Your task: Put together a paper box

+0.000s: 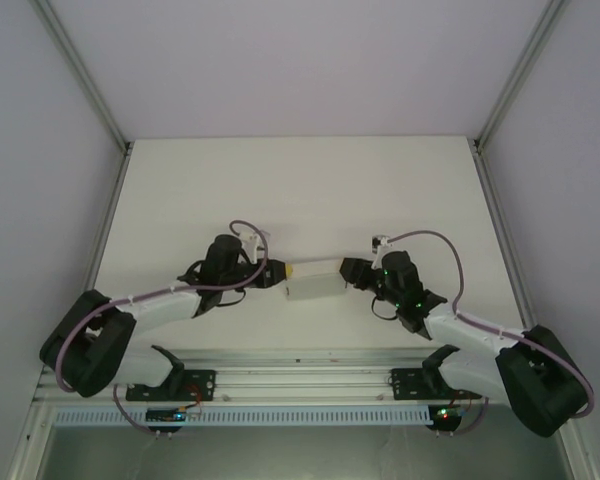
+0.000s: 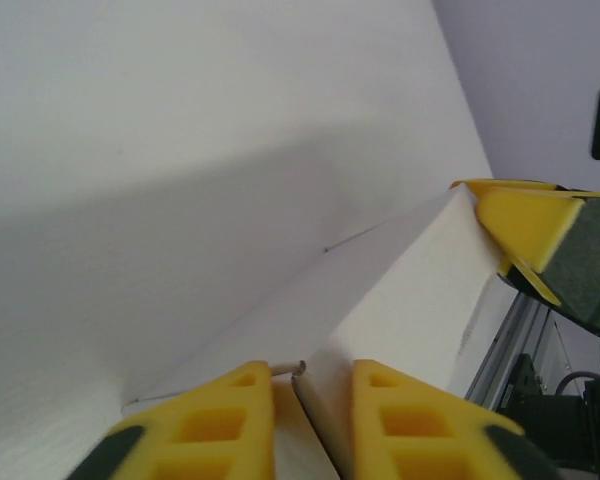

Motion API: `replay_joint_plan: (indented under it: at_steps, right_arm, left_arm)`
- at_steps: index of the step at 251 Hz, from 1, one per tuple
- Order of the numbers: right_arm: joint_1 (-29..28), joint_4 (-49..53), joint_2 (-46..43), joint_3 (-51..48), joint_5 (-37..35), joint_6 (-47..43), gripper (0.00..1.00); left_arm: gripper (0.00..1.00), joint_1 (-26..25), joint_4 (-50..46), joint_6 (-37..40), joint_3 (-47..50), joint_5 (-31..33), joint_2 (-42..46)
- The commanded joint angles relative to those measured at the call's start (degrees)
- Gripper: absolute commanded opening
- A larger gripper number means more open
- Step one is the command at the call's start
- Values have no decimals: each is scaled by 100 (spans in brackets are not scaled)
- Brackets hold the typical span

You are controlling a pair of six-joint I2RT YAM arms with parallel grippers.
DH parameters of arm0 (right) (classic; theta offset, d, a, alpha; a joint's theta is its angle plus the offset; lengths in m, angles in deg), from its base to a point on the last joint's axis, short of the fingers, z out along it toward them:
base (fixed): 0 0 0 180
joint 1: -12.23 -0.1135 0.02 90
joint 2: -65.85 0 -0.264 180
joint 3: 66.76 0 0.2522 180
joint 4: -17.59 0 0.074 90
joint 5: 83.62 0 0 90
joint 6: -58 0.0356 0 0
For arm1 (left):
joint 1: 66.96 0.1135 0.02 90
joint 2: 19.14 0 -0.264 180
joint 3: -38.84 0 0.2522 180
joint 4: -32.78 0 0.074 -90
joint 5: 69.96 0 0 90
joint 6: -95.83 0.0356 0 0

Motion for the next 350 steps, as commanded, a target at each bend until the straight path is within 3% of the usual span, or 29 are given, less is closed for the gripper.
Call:
replay_joint_plan:
  at_steps: [1,22,36,94,170,175,191,200,215,225,234,256,265,289,302,319,350]
  right_arm:
    - [-48,1531,553,-686,343,-345,31]
    - [-27,1287,648,-809,427,-346,25]
    - [-31,1117,722,-847,481,-531,20]
    - [-114,609,793,-988,420,-728,0]
    - [-126,927,725,-730,491,-554,0]
    - [-121,1025,676,-665,505,-502,0]
    - [-135,1503,465,-375,411,-427,5]
    - [-164,1809,308,-196,372,-430,8]
    - [-183,2482,-7,171,154,-426,20]
    - [-191,2844,-243,384,7,-429,22]
    - [-197,3097,-459,543,-152,-430,27]
    - [-176,3408,-928,768,-216,-187,60]
    - [-143,3395,-1069,834,-219,-175,69]
    - [-26,3417,-1282,1159,-3,-213,99]
    - [16,3471,-1297,1383,137,-349,99]
    - [109,3626,-1235,1734,367,-1030,100]
    - [277,3985,-905,2357,1065,-2615,99]
  left_arm:
    - [10,-119,-357,350,661,-9,-476]
    - [9,-299,136,497,856,98,-687]
    - [0,-436,44,706,816,352,-868]
    - [0,-654,731,671,974,562,-1341]
    - [0,-654,-108,706,703,762,-886]
    - [8,-653,-233,692,645,801,-839]
    - [25,-652,-663,735,412,836,-665]
    - [44,-655,-944,742,247,891,-557]
    - [50,-655,-1306,805,-18,889,-346]
    - [61,-654,-1600,807,-211,978,-178]
    - [65,-654,-1795,854,-368,1022,-32]
    - [84,-644,-2378,887,-790,1436,315]
    - [99,-631,-2556,920,-966,1557,436]
    - [100,-485,-2955,965,-1421,1755,655]
    - [99,-363,-3146,947,-1628,1846,742]
    - [100,-127,-3437,992,-1892,1899,859]
    - [100,360,-4306,984,-2365,2575,888]
